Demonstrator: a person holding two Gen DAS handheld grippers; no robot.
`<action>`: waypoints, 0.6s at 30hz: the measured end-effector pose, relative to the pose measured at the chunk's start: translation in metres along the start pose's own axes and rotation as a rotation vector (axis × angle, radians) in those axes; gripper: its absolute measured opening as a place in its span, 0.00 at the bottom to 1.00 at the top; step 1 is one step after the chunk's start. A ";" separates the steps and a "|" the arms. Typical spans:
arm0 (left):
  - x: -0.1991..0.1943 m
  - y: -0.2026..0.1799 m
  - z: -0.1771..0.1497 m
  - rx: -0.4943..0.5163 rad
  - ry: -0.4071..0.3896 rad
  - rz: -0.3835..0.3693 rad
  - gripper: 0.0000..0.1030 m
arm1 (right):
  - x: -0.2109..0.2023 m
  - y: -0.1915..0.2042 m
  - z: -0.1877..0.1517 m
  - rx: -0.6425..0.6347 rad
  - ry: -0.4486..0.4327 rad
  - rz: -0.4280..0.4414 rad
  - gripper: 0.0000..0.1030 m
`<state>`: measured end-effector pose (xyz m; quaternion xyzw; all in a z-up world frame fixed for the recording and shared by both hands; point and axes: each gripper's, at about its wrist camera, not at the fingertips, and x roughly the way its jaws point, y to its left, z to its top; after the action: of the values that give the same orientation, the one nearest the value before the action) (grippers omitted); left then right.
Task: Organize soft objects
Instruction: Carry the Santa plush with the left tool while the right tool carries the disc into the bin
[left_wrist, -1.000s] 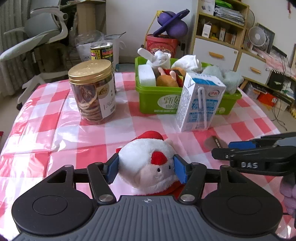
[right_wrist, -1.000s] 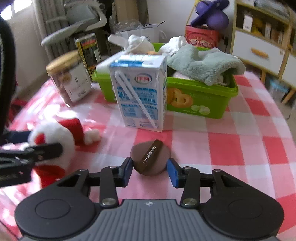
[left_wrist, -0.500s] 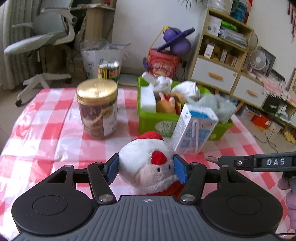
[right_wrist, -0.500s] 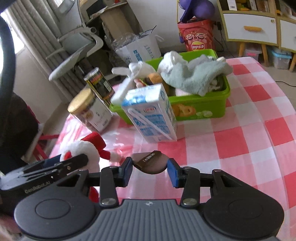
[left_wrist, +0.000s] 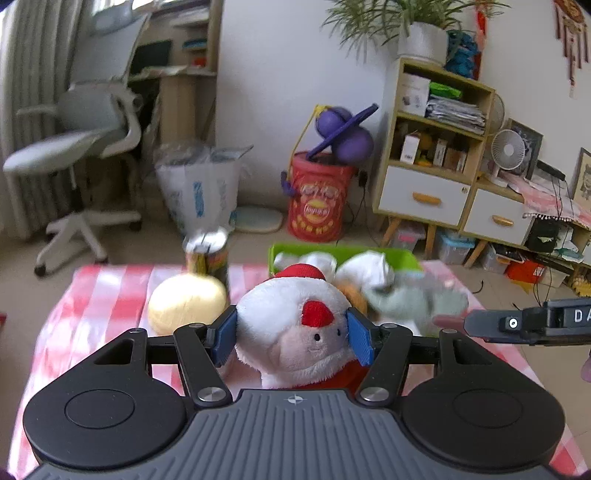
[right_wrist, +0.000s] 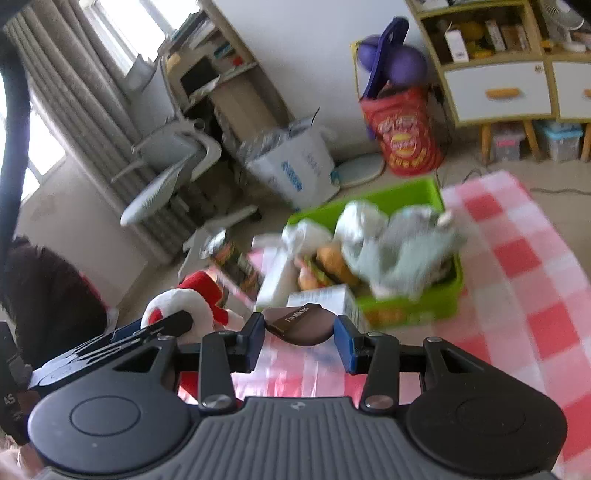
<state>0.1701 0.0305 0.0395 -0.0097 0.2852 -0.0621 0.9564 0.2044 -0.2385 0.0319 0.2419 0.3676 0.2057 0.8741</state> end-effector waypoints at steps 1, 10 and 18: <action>0.005 -0.003 0.006 0.013 -0.008 -0.003 0.59 | 0.002 -0.001 0.007 0.003 -0.019 -0.002 0.24; 0.084 -0.030 0.043 0.147 -0.026 -0.050 0.60 | 0.045 -0.033 0.039 0.009 -0.112 -0.046 0.24; 0.154 -0.050 0.029 0.234 0.096 -0.153 0.60 | 0.085 -0.068 0.041 0.018 -0.107 -0.099 0.24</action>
<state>0.3077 -0.0389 -0.0173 0.0830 0.3201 -0.1681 0.9287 0.3020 -0.2580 -0.0280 0.2418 0.3336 0.1456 0.8995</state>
